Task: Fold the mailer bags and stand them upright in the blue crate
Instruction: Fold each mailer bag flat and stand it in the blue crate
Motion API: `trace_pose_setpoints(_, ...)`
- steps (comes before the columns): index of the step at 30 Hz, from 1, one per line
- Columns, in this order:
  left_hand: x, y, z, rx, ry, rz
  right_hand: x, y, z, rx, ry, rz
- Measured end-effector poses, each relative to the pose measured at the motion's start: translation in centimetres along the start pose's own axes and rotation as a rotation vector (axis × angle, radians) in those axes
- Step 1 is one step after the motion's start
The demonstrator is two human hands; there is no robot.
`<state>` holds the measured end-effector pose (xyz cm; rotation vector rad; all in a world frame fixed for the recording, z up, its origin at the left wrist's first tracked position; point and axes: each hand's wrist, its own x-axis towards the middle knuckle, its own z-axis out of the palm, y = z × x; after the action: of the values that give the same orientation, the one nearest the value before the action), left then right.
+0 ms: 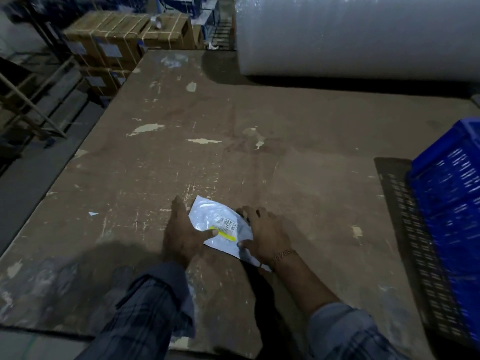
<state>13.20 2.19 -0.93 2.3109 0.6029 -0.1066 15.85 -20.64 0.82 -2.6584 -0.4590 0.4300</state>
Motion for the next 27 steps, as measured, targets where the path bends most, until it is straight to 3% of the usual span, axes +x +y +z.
trace_pose_setpoints(3,-1.9,3.4,-1.0,-0.047,-0.122,0.136,-1.8,1.9,-2.0,0.061,-0.005,0.031)
trace_pose_setpoints(7,-7.2,11.2,-2.0,-0.306,-0.239,0.342,-6.6,4.4,-7.8,0.081,0.187,-0.022)
trace_pose_setpoints(12,-14.4,22.2,-0.3,-0.508,-0.112,0.42,-15.0,7.8,-19.0,0.213,0.443,-0.12)
trace_pose_setpoints(21,-24.1,37.4,10.1,-0.775,-0.005,0.622,-29.0,18.8,-32.5,0.038,0.783,-0.126)
trace_pose_setpoints(24,-27.3,41.4,15.7,-1.113,-0.237,0.537,-34.1,23.6,-34.9,0.053,0.836,-0.086)
trace_pose_setpoints(27,-31.0,45.7,20.0,-1.011,-0.281,0.531,-38.6,29.2,-36.9,0.041,0.825,-0.004)
